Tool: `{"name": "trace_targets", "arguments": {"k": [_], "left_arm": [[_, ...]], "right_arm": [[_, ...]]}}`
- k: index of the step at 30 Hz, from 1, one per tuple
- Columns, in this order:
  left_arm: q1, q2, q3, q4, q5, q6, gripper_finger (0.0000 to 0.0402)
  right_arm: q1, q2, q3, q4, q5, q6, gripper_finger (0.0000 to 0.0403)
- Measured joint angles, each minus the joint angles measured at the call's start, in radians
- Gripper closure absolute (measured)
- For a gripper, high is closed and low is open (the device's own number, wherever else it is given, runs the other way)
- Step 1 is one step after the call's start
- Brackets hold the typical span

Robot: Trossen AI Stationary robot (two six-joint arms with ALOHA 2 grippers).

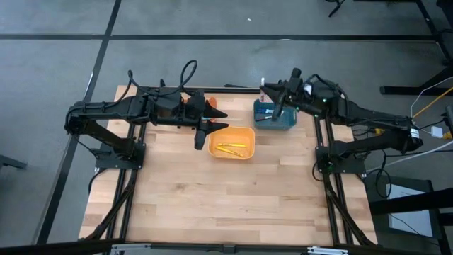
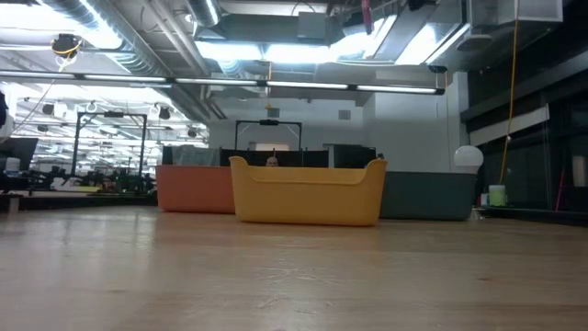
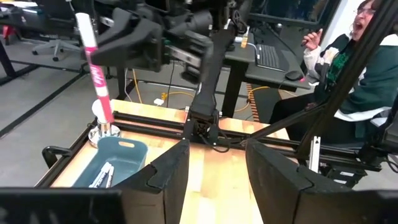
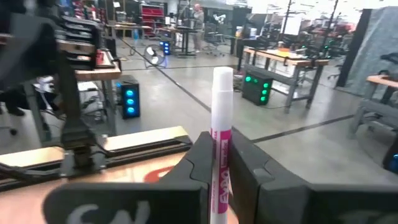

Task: Pick & Place Markers
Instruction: Put the pink marker pen into the blue bin

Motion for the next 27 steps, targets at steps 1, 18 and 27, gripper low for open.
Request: {"name": "trace_targets", "arguments": {"k": [1, 18, 27], "left_arm": [[0.000, 0.000, 0.000, 0.000, 0.000, 0.000, 0.0249], [0.000, 0.000, 0.000, 0.000, -0.024, 0.000, 0.0254], [0.000, 0.000, 0.000, 0.000, -0.024, 0.000, 0.0254]], "right_arm": [[-0.021, 0.000, 0.000, 0.000, -0.014, -0.008, 0.0372], [-0.327, 0.009, 0.270, -0.403, -0.186, -0.163, 0.0371], [-0.389, 0.030, 0.294, -0.533, -0.238, -0.212, 0.0371]]}}
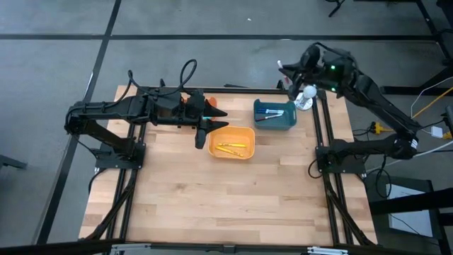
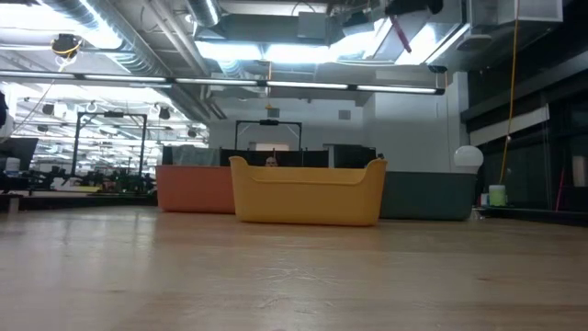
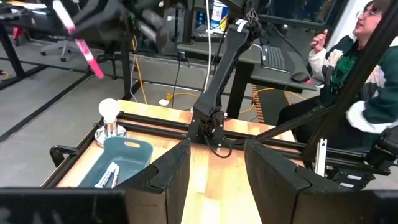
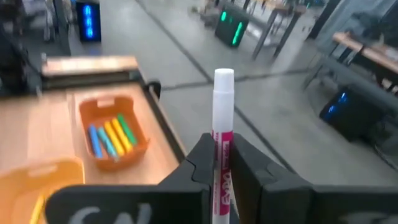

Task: Pick & Place Markers
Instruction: Put the pink marker pen into the blue bin

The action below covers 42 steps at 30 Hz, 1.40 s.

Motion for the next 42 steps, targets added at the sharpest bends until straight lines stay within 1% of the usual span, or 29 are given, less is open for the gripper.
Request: {"name": "trace_targets", "arguments": {"k": [5, 17, 26, 28, 30, 32, 42], "left_arm": [[0.000, 0.000, 0.000, 0.000, 0.000, -0.001, 0.0254], [0.000, 0.000, 0.000, 0.000, 0.000, -0.009, 0.0254], [0.000, 0.000, 0.000, 0.000, 0.000, -0.010, 0.0255], [0.000, 0.000, 0.000, 0.000, -0.001, -0.010, 0.0255], [0.000, 0.000, 0.000, 0.000, 0.000, -0.011, 0.0255], [0.000, 0.000, 0.000, 0.000, 0.000, -0.011, 0.0255], [0.000, 0.000, 0.000, 0.000, 0.000, -0.027, 0.0255]], "right_arm": [[-0.011, 0.047, 0.000, -0.095, 0.001, -0.054, 0.0369], [-0.011, 0.216, 0.000, -0.276, 0.003, -0.173, 0.0370], [-0.012, 0.325, -0.003, -0.311, 0.000, -0.182, 0.0371], [-0.015, 0.341, -0.022, -0.312, -0.001, -0.182, 0.0371], [-0.026, 0.355, -0.041, -0.320, -0.025, -0.180, 0.0371], [-0.039, 0.361, -0.068, -0.318, -0.048, -0.179, 0.0371], [-0.086, 0.358, -0.193, -0.301, -0.066, -0.184, 0.0371]]}}
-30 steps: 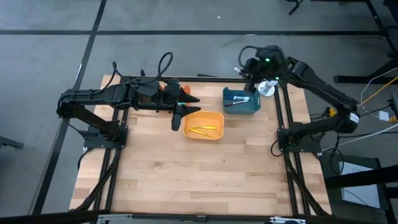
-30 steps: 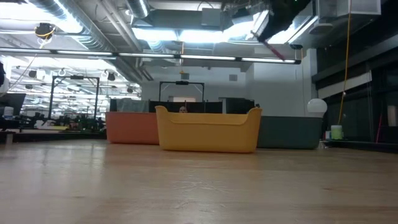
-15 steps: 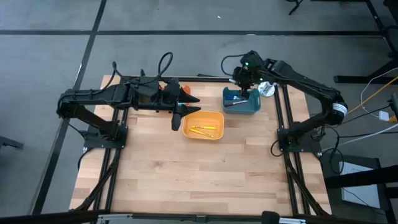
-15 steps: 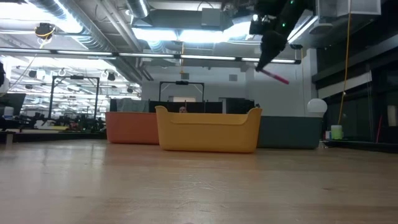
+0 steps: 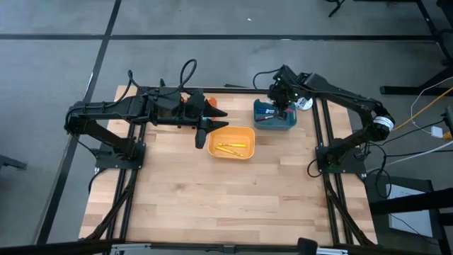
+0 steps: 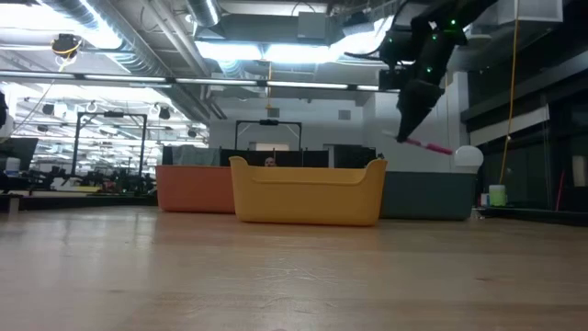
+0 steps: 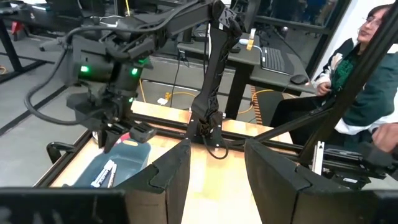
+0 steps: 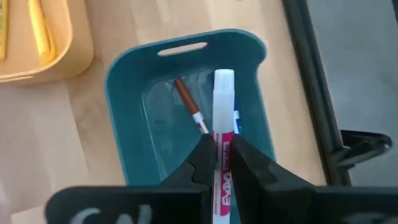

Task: Pick & Place Markers
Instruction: Put the pink marker pen into the blue bin

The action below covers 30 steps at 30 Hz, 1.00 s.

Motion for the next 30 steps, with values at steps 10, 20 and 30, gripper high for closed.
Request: {"name": "trace_targets", "arguments": {"k": [10, 20, 30], "left_arm": [[0.000, 0.000, 0.000, 0.000, 0.000, 0.000, 0.0255], [0.000, 0.000, 0.000, 0.000, 0.000, -0.003, 0.0255], [0.000, 0.000, 0.000, 0.000, 0.000, -0.003, 0.0255]], "right_arm": [[-0.004, 0.000, -0.107, 0.091, -0.028, -0.020, 0.0371], [-0.004, 0.000, -0.174, 0.180, -0.032, -0.018, 0.0371], [-0.004, 0.073, -0.166, 0.200, -0.039, -0.018, 0.0371]]}}
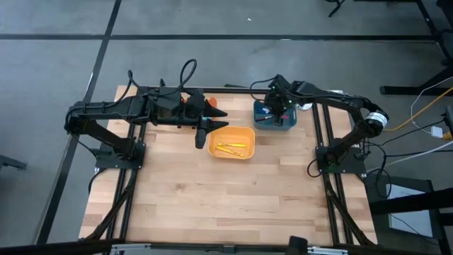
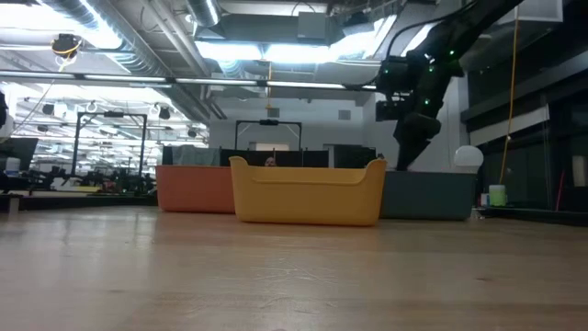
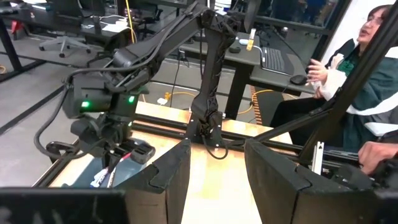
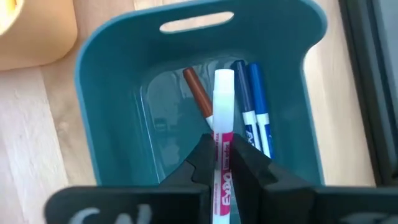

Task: Pick & Place Markers
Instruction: Put the pink marker pen into the blue bin

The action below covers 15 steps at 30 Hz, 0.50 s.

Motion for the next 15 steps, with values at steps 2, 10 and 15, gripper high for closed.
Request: {"name": "trace_targets", "arguments": {"k": [2, 10, 15], "left_arm": [[0.000, 0.000, 0.000, 0.000, 0.000, 0.000, 0.0255], [0.000, 0.000, 0.000, 0.000, 0.000, 0.000, 0.0255], [0.000, 0.000, 0.000, 0.000, 0.000, 0.000, 0.0255]], "right_arm": [[0.000, 0.012, 0.000, 0.003, 0.000, -0.003, 0.0369], [0.000, 0.068, 0.002, 0.024, 0.000, -0.013, 0.0370], [0.000, 0.109, 0.002, 0.032, 0.000, -0.019, 0.0370]]}}
